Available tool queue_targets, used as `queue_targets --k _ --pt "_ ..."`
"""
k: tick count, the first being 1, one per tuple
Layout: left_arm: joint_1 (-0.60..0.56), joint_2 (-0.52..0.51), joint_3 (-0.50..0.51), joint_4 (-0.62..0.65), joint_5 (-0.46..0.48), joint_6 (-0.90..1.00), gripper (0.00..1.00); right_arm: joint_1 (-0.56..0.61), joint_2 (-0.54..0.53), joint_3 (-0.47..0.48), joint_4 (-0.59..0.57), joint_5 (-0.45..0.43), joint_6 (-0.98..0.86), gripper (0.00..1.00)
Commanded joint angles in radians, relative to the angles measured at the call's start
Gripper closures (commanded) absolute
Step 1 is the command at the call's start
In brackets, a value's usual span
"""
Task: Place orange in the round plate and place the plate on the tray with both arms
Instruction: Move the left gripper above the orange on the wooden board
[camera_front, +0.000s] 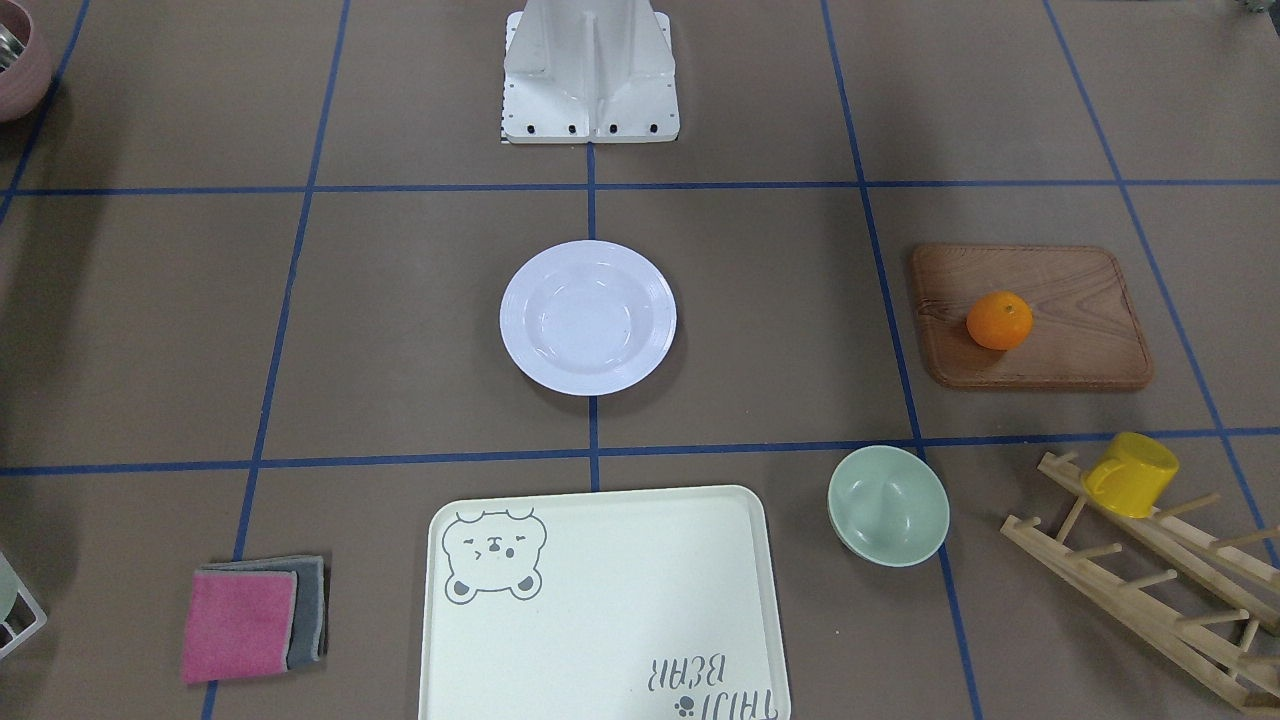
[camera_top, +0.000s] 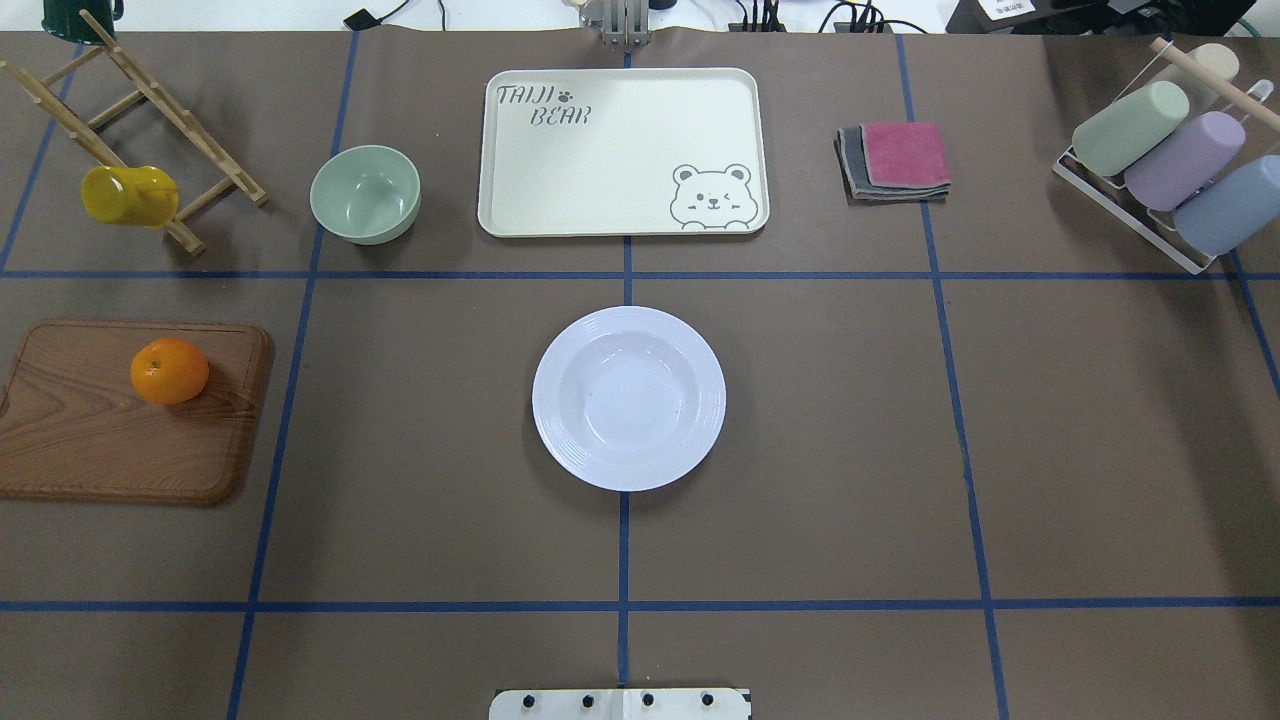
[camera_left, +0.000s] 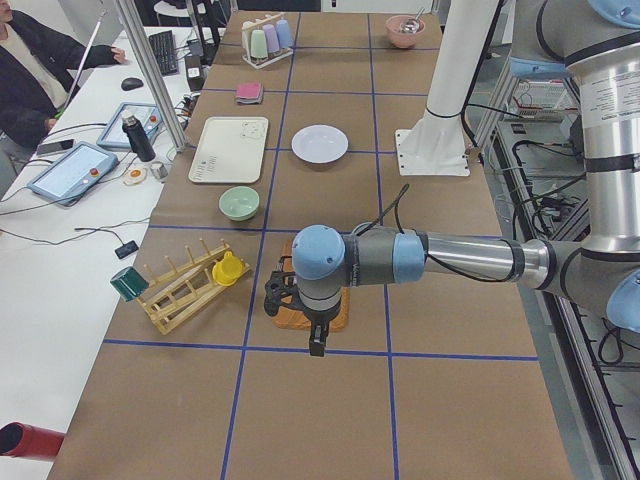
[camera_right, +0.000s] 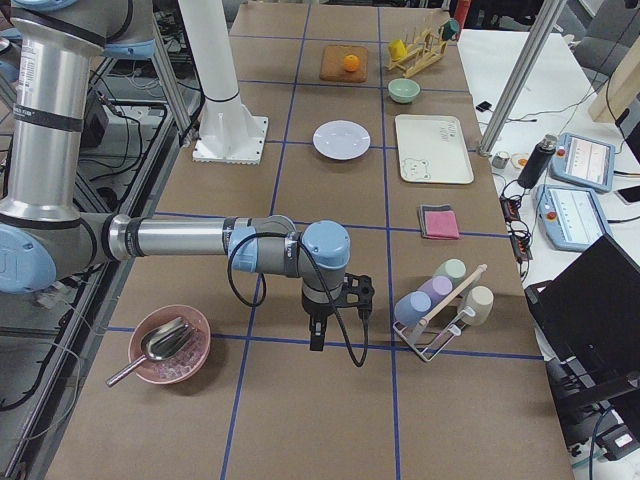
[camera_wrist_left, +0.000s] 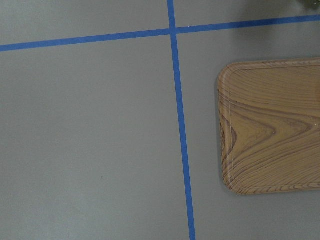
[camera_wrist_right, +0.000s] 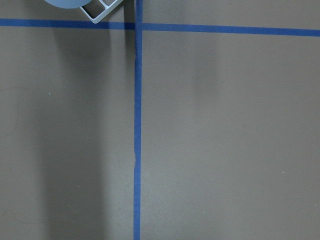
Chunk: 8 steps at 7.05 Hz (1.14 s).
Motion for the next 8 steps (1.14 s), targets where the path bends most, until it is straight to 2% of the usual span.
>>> queue_targets --k 1,3,5,6,8 --pt "-0.002 -0.002 -0.019 0.002 0.0 0.0 0.01 0.0 0.002 0.0 0.0 0.001 0.0 0.0" --pt "0.0 0.001 -0.044 0.005 0.0 -0.003 0.01 0.0 0.003 0.011 0.0 0.007 0.0 0.0" --pt "0.003 -0.017 -0.045 -0.018 -0.003 -0.006 0.01 -0.053 0.027 0.026 0.001 0.008 0.002 0.0" --pt "0.006 -0.037 -0.042 -0.07 -0.003 -0.003 0.01 -0.057 0.063 0.04 0.032 0.043 0.009 0.0" --pt "0.04 -0.097 0.0 -0.235 -0.003 -0.009 0.01 -0.057 0.121 0.016 0.189 0.057 0.017 0.0"
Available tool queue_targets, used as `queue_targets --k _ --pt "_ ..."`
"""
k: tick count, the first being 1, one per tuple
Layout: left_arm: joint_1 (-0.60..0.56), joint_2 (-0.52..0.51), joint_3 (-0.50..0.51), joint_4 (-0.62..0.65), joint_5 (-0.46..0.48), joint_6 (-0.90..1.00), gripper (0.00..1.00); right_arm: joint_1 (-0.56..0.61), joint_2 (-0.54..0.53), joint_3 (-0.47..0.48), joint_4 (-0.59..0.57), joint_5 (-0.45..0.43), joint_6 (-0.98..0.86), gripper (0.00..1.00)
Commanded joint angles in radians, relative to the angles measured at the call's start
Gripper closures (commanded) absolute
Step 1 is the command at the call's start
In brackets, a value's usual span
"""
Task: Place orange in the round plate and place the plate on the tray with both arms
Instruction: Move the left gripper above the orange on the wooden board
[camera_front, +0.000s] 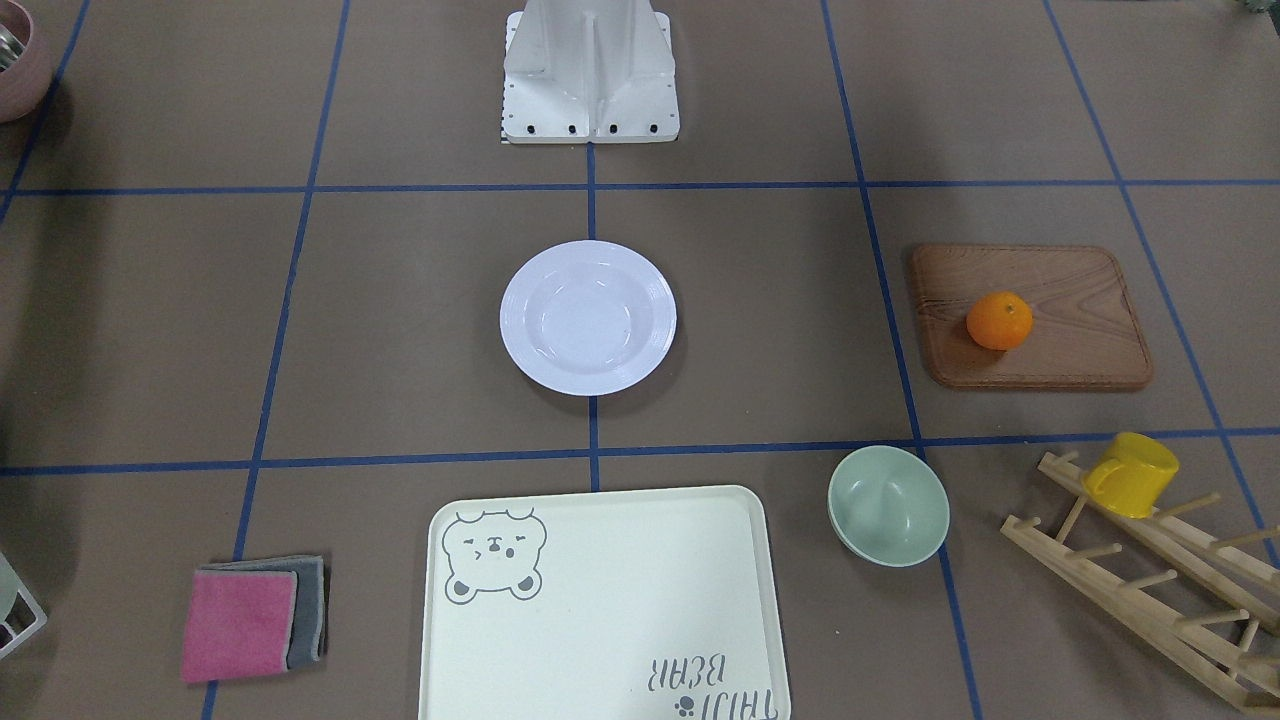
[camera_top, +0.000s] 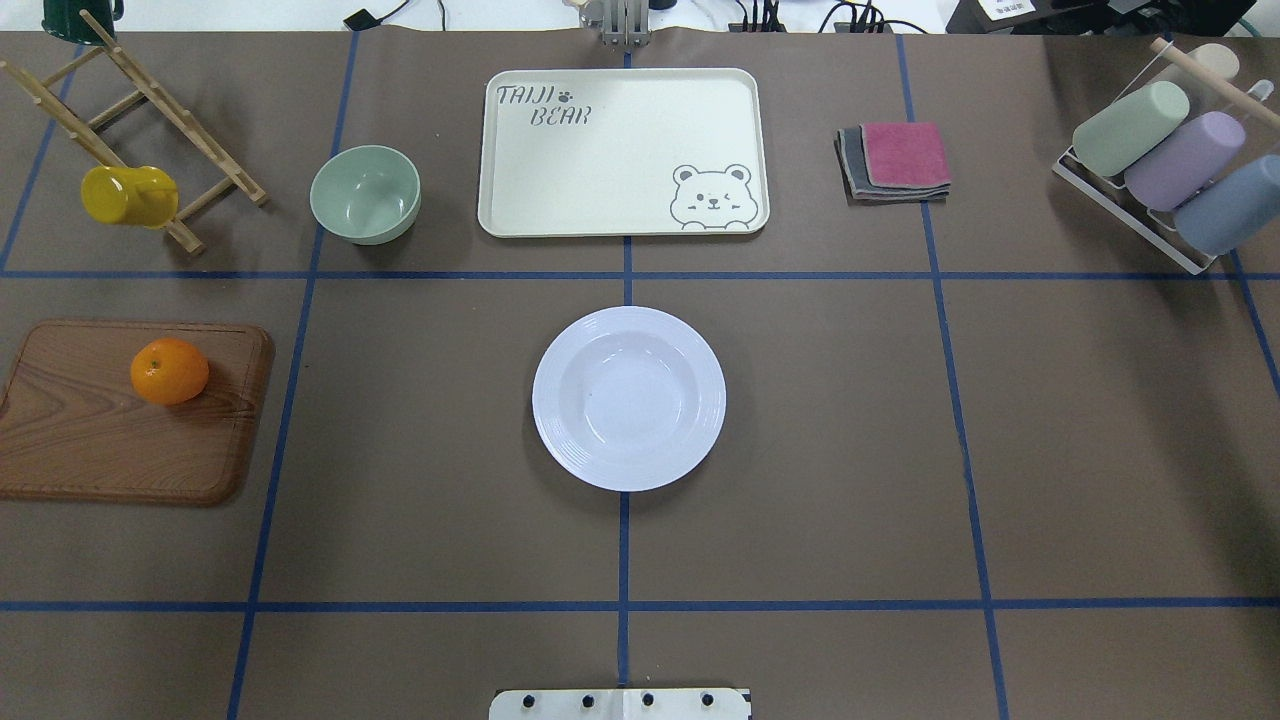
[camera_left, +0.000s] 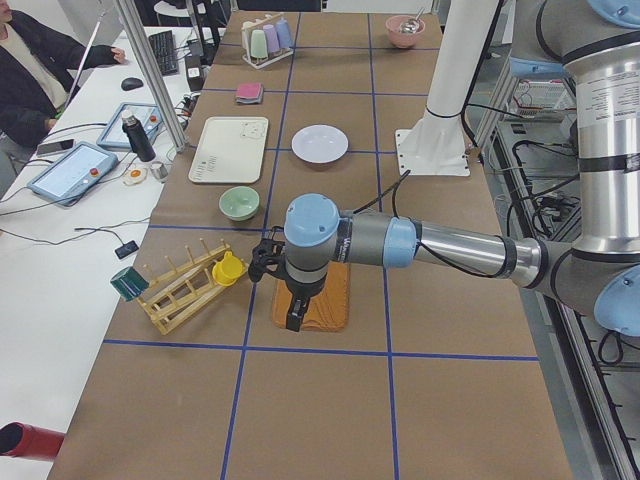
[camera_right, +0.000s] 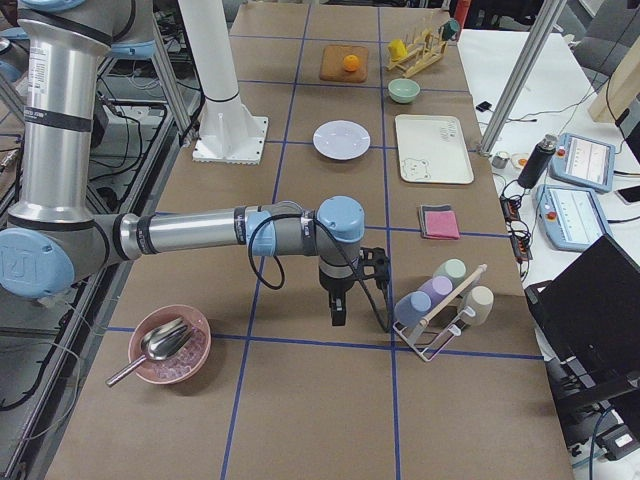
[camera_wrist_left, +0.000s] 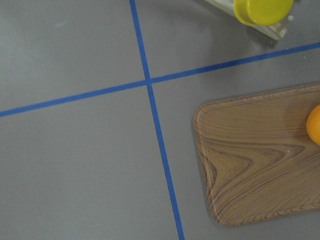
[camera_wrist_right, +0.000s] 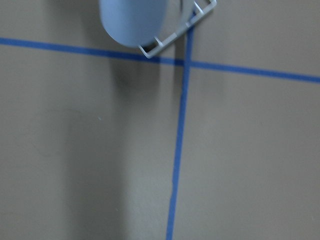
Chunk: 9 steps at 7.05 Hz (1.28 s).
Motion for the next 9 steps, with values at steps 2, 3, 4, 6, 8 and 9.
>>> queue_targets --k 2,3,4,6,8,9 --pt "0.023 -0.049 0.05 -0.132 -0.071 0.003 0.01 -0.002 0.025 -0.033 0.263 0.035 -0.002 0.0" --pt "0.04 -0.04 0.048 -0.204 -0.091 -0.003 0.01 -0.005 0.023 -0.039 0.306 0.07 0.03 0.0" --pt "0.151 -0.049 0.054 -0.224 -0.099 -0.006 0.01 -0.046 0.026 -0.033 0.317 0.092 0.162 0.0" --pt "0.274 -0.066 0.062 -0.322 -0.081 -0.27 0.01 -0.132 0.025 0.017 0.329 0.049 0.33 0.0" --pt "0.449 -0.06 0.067 -0.503 0.061 -0.6 0.01 -0.189 0.019 0.049 0.329 0.005 0.438 0.0" --pt "0.535 -0.066 0.07 -0.557 0.13 -0.717 0.01 -0.192 0.017 0.056 0.329 0.008 0.447 0.0"
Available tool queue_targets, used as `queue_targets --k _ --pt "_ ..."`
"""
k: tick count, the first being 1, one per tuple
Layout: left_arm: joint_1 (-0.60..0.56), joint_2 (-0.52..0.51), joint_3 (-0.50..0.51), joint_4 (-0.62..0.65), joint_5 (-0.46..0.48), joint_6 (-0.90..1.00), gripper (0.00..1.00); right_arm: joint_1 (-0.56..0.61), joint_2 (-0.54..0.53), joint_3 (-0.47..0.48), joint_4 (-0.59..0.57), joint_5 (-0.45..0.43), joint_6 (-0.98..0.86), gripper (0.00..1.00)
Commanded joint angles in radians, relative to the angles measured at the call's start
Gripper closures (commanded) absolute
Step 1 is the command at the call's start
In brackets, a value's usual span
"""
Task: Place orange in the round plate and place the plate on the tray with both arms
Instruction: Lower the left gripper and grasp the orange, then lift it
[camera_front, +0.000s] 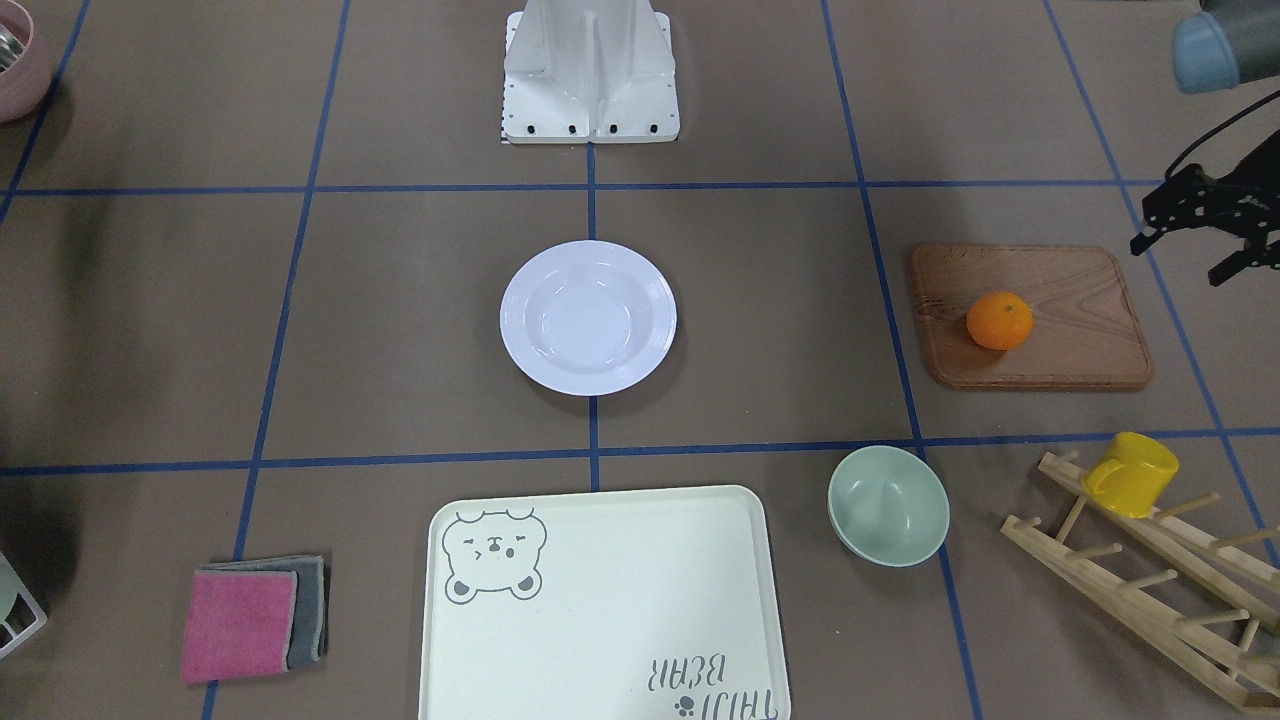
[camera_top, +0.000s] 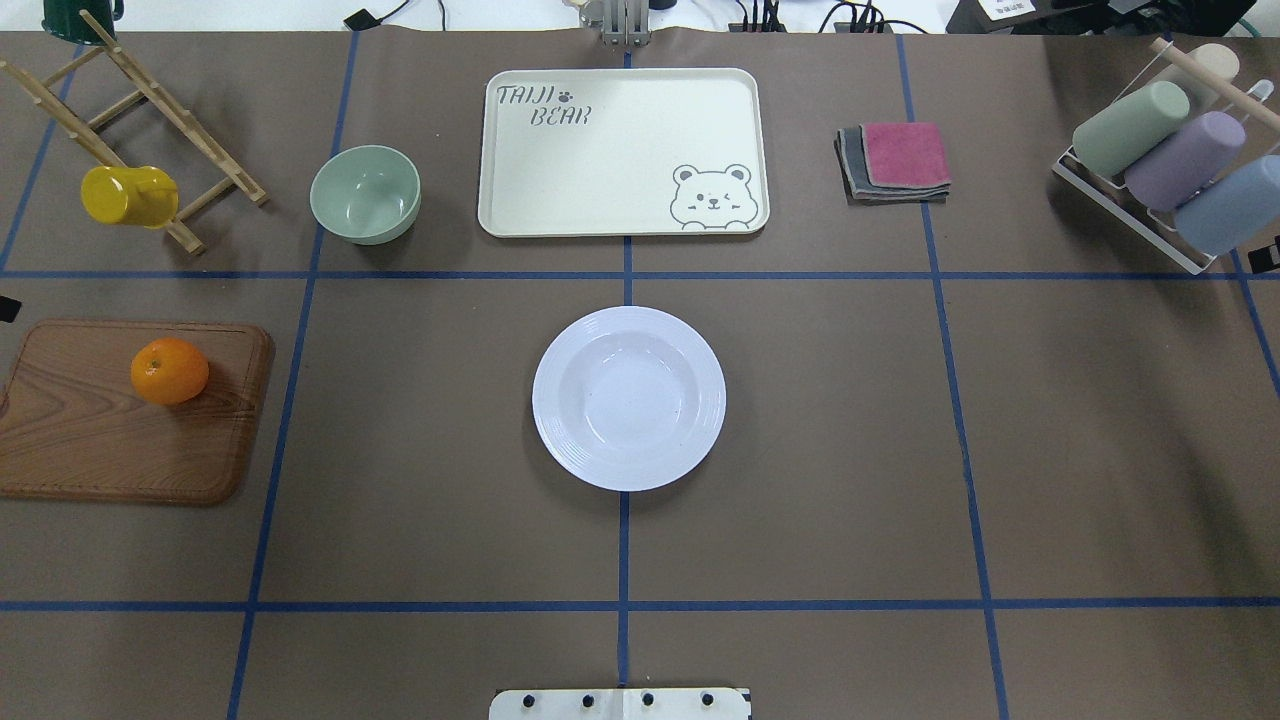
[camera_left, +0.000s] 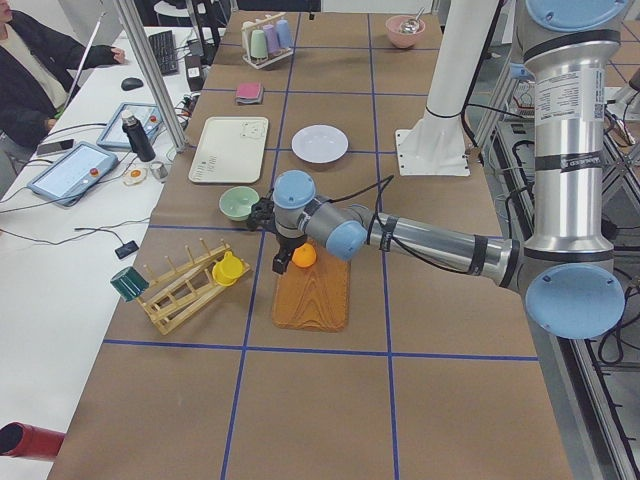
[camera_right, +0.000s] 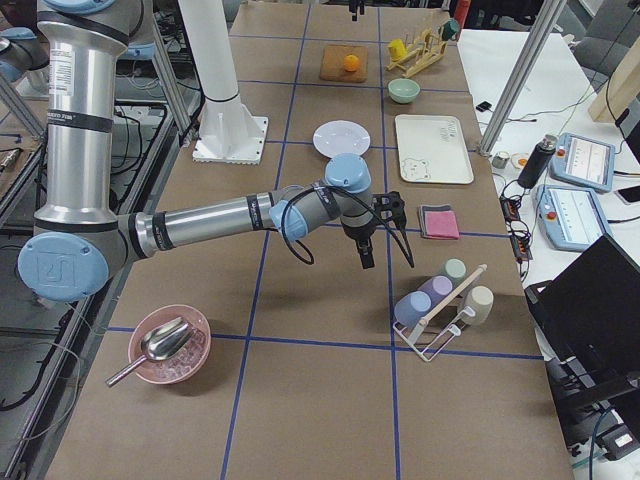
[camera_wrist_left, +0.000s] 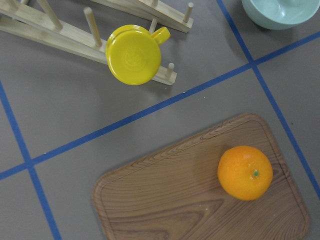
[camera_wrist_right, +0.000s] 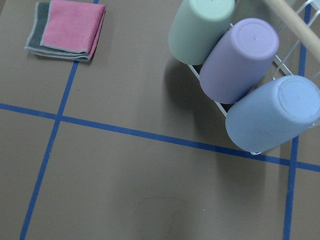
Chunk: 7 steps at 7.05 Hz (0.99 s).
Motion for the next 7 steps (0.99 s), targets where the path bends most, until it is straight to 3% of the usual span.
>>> queue_targets --k 1,2,7 --pt "0.179 -0.011 0.005 -0.104 0.126 -0.234 0.01 -0.019 -0.009 0.015 0.002 -0.008 0.035 0.0" --pt "0.239 -0.011 0.005 -0.106 0.199 -0.25 0.01 -0.019 -0.012 0.018 0.002 -0.008 0.033 0.0" --pt "0.345 -0.074 0.115 -0.171 0.301 -0.314 0.01 -0.019 -0.012 0.02 0.003 -0.004 0.033 0.0"
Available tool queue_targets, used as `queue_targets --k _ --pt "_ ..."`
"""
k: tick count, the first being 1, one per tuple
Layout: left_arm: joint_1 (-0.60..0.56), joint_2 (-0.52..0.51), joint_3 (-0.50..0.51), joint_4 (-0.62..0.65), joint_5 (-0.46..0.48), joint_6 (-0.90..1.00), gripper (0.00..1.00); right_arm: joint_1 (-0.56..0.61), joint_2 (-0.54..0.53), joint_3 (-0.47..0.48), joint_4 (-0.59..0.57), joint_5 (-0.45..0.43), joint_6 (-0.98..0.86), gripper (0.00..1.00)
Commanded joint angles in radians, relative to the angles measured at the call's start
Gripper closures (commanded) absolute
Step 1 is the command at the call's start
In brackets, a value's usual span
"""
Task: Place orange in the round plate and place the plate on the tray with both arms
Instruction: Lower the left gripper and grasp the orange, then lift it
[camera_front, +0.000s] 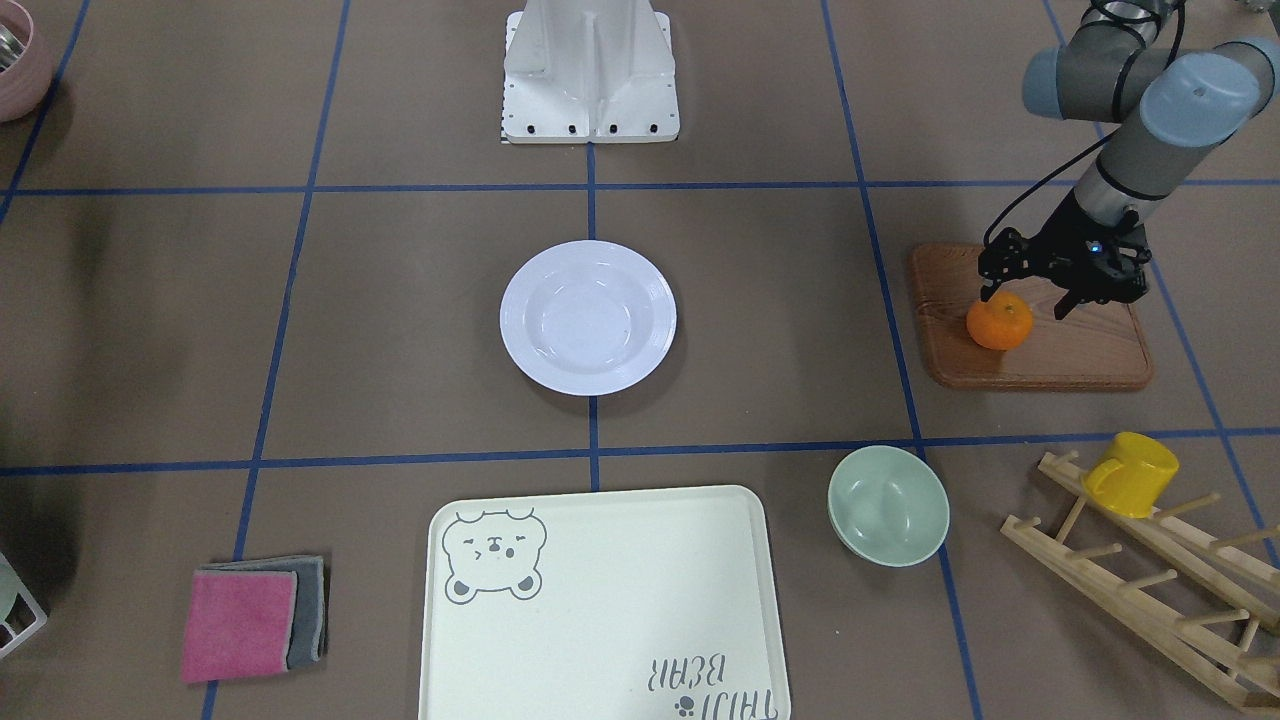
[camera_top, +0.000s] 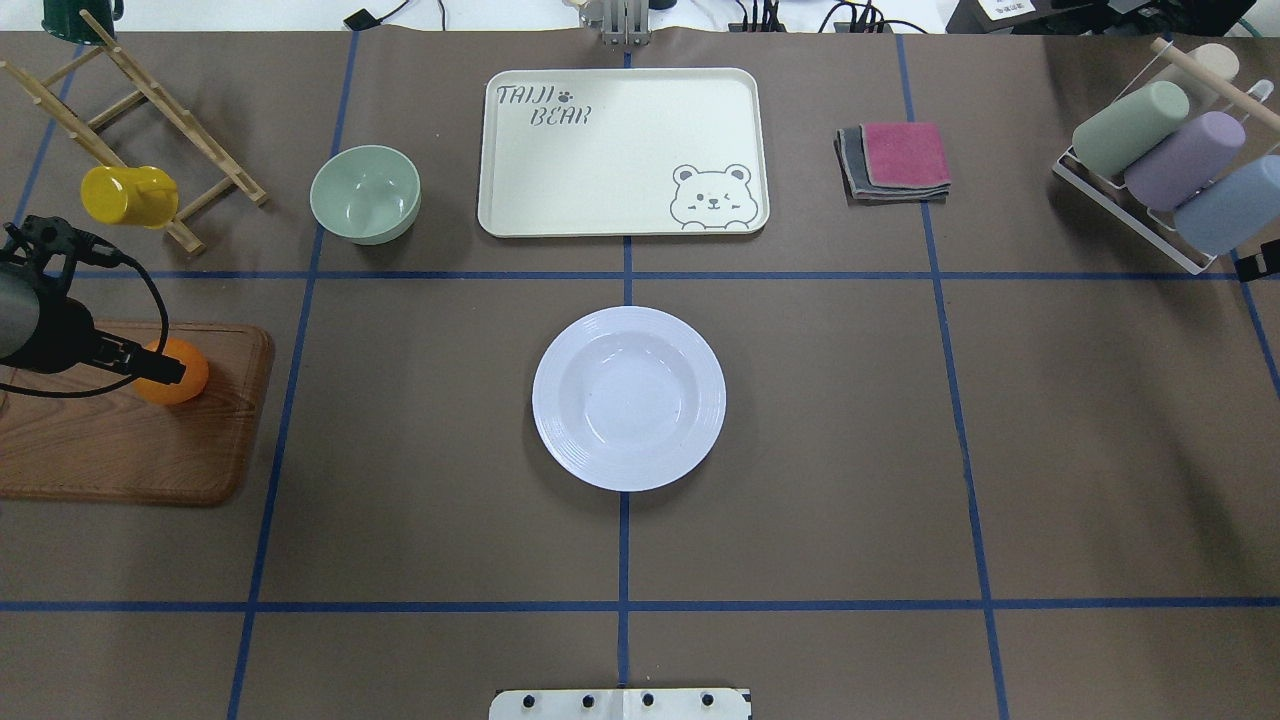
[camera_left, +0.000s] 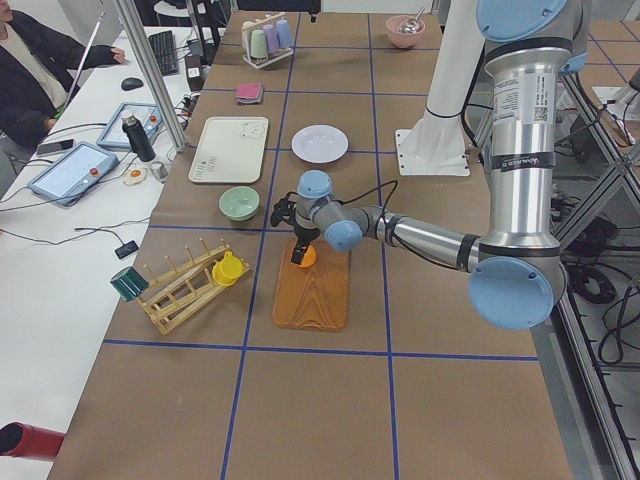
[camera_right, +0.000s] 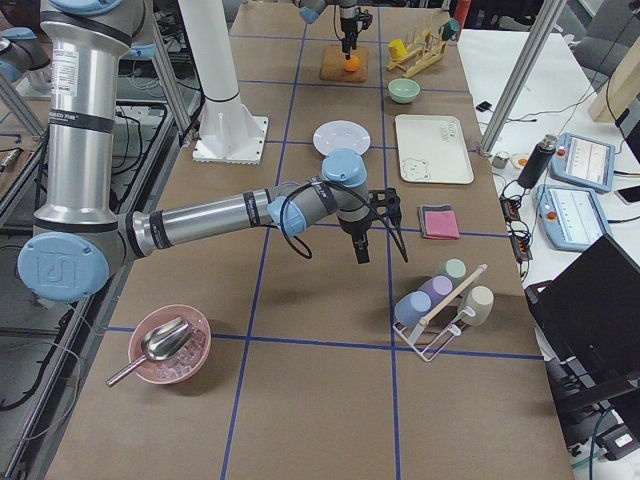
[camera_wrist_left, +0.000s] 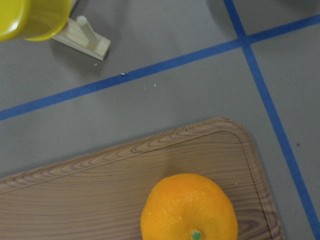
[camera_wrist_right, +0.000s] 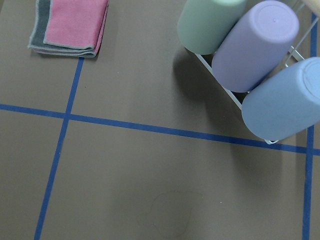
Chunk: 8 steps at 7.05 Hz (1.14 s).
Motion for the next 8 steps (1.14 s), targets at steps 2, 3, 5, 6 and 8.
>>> queue_targets --k 2,3,5,6,8 --pt "0.032 -0.044 0.09 -0.064 0.019 -0.03 0.01 0.0 0.002 0.0 0.0 0.0 0.0 0.0" --pt "0.036 -0.044 0.099 -0.064 0.042 -0.028 0.01 0.0 0.002 0.0 0.0 0.0 0.0 0.0" --pt "0.039 -0.044 0.102 -0.065 0.042 -0.028 0.02 0.0 0.002 -0.001 0.0 0.0 0.0 0.0" --pt "0.039 -0.044 0.102 -0.067 0.042 -0.028 0.28 0.0 0.003 0.0 0.0 0.0 0.0 0.0" --pt "0.036 -0.041 0.075 -0.084 0.041 -0.033 1.0 0.0 0.003 0.0 0.0 0.001 0.0 0.0"
